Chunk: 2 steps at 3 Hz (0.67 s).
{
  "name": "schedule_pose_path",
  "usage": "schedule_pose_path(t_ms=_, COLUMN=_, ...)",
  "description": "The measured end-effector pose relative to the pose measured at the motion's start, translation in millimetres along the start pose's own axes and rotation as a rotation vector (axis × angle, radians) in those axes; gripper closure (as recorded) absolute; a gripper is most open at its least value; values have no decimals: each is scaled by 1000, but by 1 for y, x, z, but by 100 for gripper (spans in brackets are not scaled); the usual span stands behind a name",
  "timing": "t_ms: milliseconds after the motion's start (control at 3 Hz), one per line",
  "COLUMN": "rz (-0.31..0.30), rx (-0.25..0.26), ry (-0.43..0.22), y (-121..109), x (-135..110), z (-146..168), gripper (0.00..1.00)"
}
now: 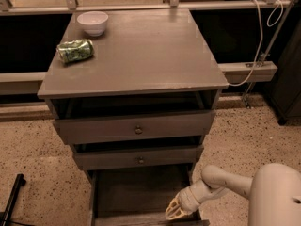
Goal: Open bottom drawer
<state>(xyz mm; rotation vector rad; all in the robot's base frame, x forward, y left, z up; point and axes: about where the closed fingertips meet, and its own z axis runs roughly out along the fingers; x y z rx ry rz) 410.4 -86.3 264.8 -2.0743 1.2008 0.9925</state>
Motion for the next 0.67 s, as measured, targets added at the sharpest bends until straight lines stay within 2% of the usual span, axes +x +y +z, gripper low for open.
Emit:
schedule_pose_path(t_ms=333, rz=-39, rx=77, ry=5, y=-12, x=-11, z=-12, gripper=27)
schedule_pose_path(t_ms=667, rz=-39, rx=79, ry=5, y=-12, x=-11, z=-13, gripper=4)
